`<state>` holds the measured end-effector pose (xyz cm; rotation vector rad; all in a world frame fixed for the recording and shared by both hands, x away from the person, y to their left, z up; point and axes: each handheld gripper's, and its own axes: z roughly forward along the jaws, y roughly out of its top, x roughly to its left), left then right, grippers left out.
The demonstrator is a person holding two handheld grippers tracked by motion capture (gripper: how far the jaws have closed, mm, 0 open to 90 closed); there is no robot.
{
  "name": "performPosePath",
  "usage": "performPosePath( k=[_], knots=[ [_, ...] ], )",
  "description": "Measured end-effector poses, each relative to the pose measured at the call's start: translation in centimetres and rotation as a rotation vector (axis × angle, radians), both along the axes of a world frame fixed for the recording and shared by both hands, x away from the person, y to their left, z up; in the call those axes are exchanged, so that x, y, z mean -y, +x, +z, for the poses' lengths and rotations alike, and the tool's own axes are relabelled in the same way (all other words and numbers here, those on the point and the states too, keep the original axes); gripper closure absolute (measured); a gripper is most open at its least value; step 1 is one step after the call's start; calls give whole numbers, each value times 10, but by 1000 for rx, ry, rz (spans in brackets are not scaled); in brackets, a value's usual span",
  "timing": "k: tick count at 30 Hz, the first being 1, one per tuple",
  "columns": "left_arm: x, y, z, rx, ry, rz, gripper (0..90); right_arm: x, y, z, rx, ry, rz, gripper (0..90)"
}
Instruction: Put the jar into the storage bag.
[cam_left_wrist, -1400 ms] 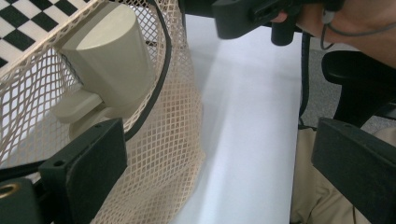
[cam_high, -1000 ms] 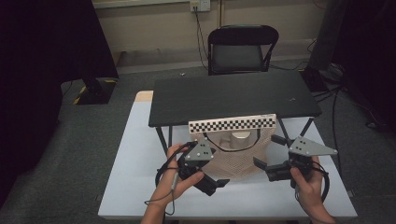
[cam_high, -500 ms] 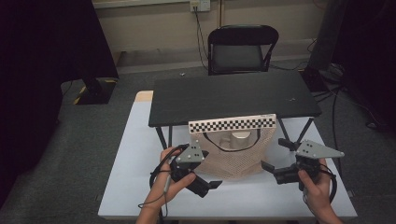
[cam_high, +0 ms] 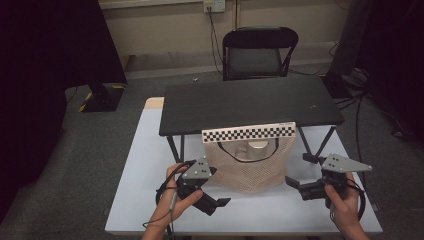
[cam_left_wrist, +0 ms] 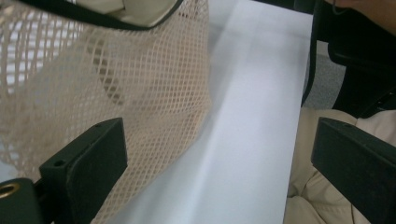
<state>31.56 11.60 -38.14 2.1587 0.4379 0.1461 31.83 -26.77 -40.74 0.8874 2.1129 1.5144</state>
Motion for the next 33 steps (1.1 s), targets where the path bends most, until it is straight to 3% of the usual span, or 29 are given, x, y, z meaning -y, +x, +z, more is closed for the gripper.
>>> performPosePath(
  k=[11,33],
  knots=[
    [-11,0,-14,-8,33,17,35,14,-1,-13,-23,-9,-11,0],
    [-35,-1,-22,-12,25,38,35,45,-6,-30,-65,-12,-26,0]
  ],
)
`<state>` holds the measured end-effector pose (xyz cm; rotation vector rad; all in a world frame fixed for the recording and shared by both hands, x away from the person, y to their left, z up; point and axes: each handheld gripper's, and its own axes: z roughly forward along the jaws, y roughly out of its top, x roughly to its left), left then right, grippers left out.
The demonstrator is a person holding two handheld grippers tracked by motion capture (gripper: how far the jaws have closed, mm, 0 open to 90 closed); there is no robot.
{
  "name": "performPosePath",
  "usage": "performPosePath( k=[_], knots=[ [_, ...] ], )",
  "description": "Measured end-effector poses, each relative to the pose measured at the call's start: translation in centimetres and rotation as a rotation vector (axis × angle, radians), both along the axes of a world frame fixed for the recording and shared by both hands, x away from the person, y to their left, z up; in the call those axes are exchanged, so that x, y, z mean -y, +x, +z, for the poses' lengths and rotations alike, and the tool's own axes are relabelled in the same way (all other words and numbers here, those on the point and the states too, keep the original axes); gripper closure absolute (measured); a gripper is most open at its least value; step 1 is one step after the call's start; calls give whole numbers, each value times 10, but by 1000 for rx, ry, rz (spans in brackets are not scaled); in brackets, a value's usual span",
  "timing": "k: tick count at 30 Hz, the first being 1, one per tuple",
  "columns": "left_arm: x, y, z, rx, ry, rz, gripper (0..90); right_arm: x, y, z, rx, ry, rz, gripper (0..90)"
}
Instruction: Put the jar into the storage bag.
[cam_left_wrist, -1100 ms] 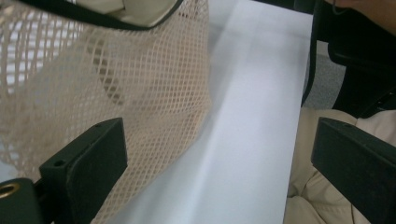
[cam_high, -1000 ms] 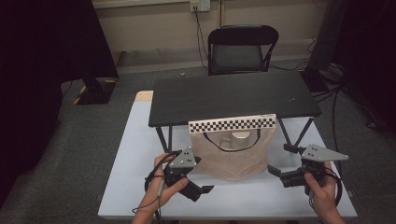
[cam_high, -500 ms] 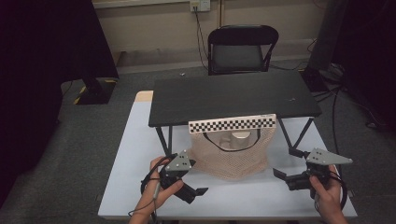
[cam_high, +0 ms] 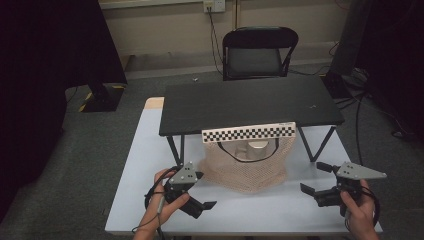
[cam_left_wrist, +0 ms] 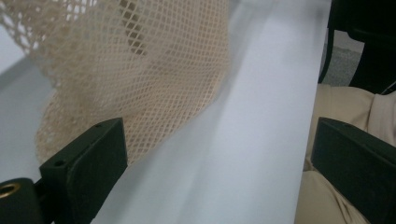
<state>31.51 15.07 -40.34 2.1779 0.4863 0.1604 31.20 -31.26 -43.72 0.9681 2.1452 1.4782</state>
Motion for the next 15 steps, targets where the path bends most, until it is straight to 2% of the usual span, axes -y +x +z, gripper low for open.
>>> performPosePath(
  k=[5,15],
  knots=[
    [-8,0,-5,-7,18,15,36,6,-2,-4,-8,-2,-4,0],
    [-24,-3,-8,-12,14,23,36,18,-4,-9,-24,-9,-11,0]
  ],
)
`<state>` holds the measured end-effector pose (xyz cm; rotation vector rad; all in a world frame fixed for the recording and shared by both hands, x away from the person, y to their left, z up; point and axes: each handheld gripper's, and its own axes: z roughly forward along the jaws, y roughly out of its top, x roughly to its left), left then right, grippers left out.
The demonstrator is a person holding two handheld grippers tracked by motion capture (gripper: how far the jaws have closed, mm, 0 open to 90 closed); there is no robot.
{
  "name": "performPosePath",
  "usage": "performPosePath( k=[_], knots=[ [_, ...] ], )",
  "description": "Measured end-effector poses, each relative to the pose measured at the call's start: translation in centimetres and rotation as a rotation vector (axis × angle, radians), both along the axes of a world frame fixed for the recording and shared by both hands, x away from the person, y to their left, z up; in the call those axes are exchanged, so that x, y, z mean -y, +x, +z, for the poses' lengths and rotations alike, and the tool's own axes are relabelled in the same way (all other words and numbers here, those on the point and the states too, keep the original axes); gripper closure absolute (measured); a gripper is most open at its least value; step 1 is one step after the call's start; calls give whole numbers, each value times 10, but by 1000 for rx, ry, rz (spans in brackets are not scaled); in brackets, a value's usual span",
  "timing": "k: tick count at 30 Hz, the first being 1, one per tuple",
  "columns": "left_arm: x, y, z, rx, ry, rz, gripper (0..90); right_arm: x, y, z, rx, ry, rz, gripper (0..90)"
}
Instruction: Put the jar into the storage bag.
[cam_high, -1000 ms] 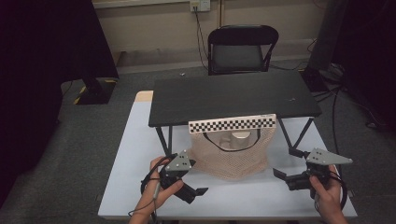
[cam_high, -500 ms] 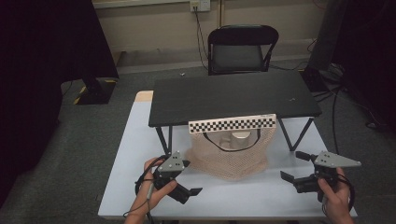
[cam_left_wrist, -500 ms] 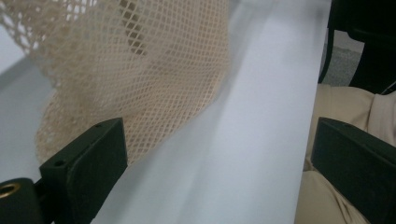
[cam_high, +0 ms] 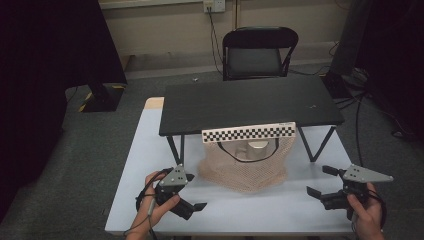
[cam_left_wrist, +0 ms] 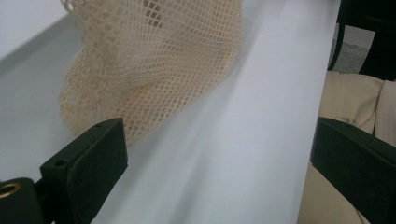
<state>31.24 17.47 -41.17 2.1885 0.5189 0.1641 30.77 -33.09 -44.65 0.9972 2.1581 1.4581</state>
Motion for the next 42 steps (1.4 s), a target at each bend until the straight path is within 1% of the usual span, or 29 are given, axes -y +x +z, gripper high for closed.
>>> performPosePath(
  k=[3,4,9,10,11,12,16,18,24,26,33,37,39,40,42],
  knots=[
    [-3,0,-2,-4,5,6,36,3,-1,-1,-5,-1,0,0],
    [-6,0,-5,-5,14,14,36,5,-1,-2,-9,-8,-1,0],
    [-11,0,-10,-14,21,26,37,12,-2,-5,-18,-23,-6,0],
    [-14,0,-12,-19,32,32,37,13,-3,-5,-23,-23,-7,0],
    [-14,0,-12,-19,32,32,37,13,-3,-5,-23,-23,-7,0],
    [-14,-1,-13,-23,38,32,38,16,-3,-7,-35,-27,-5,0],
    [-18,-2,-18,-30,53,35,38,20,-5,-10,-43,-32,-10,0],
    [-21,-2,-22,-33,71,39,38,22,-5,-11,-48,-38,-12,0],
    [-33,-1,-31,-47,77,68,40,28,-7,-16,-57,-59,-19,0],
    [-37,-2,-33,-51,72,78,40,30,-7,-17,-65,-61,-18,0],
    [-44,-3,-40,-66,89,93,40,33,-8,-24,-95,-93,-16,3],
    [-48,-4,-46,-76,95,100,40,34,-8,-31,-120,-126,-7,4],
    [-50,-3,-49,-72,98,107,40,34,-8,-33,-133,-144,-3,8],
    [-51,-3,-50,-74,98,110,41,34,-8,-35,-147,-156,-1,11],
    [-53,-3,-54,-72,96,123,41,32,-8,-35,-145,-167,1,11]
  ],
)
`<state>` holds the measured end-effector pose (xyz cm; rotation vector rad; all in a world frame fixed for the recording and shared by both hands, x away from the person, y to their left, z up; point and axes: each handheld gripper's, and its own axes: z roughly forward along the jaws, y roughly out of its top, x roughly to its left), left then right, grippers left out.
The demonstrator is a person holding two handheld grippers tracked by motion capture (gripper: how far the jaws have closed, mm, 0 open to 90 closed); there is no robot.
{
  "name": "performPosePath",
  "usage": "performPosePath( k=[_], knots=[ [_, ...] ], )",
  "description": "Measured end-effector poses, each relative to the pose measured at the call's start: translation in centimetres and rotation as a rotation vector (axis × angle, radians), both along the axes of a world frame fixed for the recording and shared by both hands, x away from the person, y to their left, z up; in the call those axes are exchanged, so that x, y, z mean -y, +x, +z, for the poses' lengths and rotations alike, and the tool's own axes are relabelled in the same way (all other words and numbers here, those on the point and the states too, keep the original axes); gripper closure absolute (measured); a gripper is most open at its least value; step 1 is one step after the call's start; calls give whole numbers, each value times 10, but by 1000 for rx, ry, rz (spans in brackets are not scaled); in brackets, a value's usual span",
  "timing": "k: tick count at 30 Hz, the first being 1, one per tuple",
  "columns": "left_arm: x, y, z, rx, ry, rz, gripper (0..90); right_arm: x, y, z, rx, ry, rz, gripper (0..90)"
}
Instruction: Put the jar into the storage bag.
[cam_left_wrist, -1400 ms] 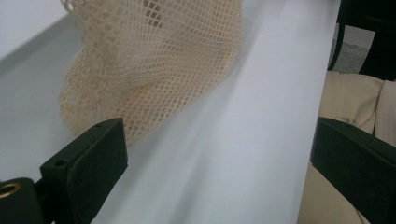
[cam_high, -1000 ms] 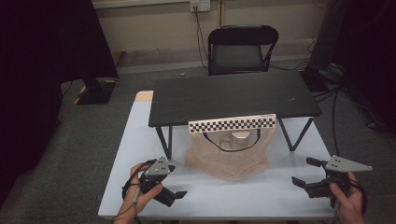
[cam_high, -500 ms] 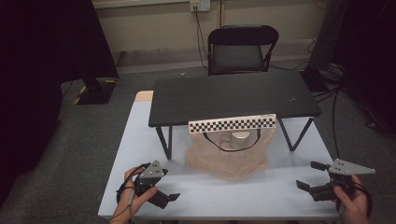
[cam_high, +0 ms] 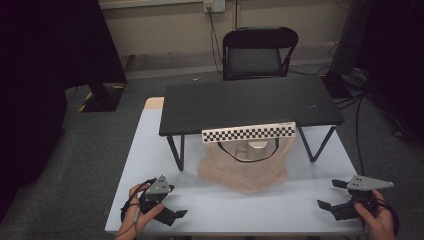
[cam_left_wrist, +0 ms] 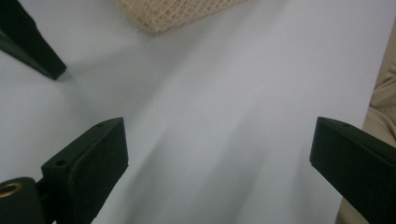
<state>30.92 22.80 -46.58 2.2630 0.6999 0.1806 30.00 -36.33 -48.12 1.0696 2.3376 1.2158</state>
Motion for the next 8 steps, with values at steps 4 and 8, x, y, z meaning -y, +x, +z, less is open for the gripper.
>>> performPosePath(
  k=[4,8],
  knots=[
    [-4,-1,-8,0,21,14,41,-5,1,-2,-18,-49,26,15],
    [-6,-1,-12,-2,28,21,41,-11,3,-4,-42,-107,43,17]
  ],
)
